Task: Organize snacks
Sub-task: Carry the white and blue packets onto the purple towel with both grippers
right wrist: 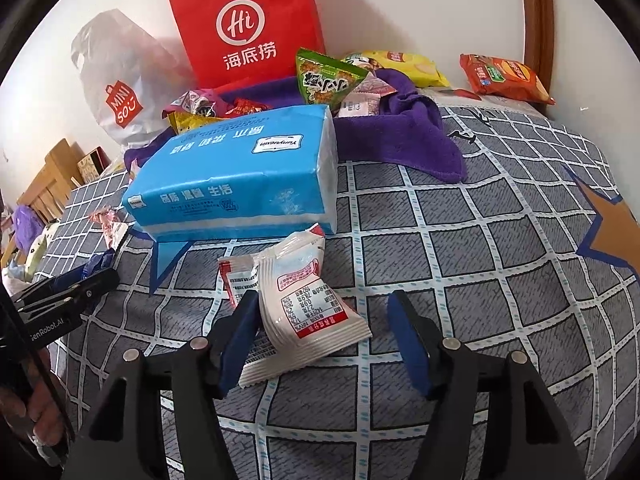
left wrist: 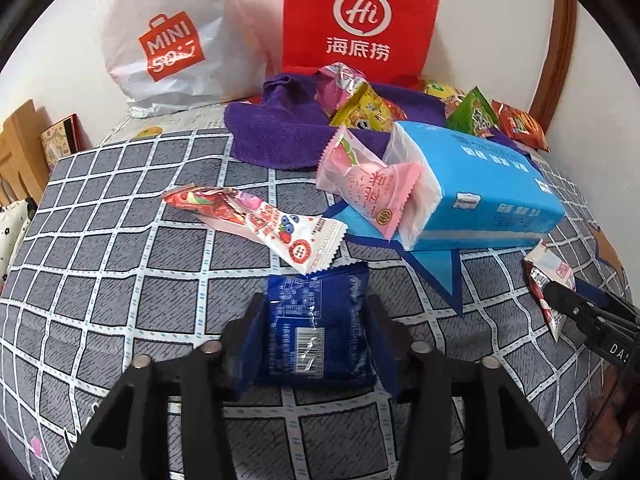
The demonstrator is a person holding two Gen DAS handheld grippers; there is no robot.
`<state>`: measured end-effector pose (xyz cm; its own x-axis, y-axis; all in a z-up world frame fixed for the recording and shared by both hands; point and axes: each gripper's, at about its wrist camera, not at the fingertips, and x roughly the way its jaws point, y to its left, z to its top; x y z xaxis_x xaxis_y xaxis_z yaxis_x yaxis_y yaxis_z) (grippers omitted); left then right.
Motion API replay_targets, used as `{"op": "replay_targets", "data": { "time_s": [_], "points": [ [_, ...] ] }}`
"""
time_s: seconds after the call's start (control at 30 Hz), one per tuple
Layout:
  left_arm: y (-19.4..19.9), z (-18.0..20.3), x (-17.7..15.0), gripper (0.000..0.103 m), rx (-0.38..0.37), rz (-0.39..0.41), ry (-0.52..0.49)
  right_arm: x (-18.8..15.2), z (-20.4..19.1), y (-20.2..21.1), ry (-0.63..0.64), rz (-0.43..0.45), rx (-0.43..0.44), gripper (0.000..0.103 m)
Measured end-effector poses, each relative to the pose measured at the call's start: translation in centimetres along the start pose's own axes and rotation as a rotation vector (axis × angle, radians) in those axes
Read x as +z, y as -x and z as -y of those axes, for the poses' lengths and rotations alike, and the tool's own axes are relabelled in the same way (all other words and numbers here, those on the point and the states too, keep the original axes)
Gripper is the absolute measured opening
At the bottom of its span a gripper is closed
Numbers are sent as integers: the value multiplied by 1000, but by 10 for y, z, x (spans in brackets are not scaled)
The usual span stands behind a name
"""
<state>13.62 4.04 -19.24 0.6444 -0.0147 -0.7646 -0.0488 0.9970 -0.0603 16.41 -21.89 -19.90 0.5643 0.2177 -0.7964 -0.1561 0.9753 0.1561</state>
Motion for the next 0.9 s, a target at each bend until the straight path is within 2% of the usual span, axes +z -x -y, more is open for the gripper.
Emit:
{"op": "replay_targets", "data": {
  "time_s": [0.1, 0.23, 0.47, 0.9],
  "points": [
    [1, -1, 0, 45, -17, -8, -6, 0, 2, 1, -8, 5, -5, 52],
    [6, -4, 3, 44, -73, -47, 34, 0, 3, 4, -15, 9, -11, 47],
    [34, 2, 11, 44, -97, -21, 21, 4, 2, 16, -9, 18, -25, 44],
    [64, 9, 40, 44, -114, 15, 24, 26, -5, 58, 8, 89, 20, 44]
  ]
}}
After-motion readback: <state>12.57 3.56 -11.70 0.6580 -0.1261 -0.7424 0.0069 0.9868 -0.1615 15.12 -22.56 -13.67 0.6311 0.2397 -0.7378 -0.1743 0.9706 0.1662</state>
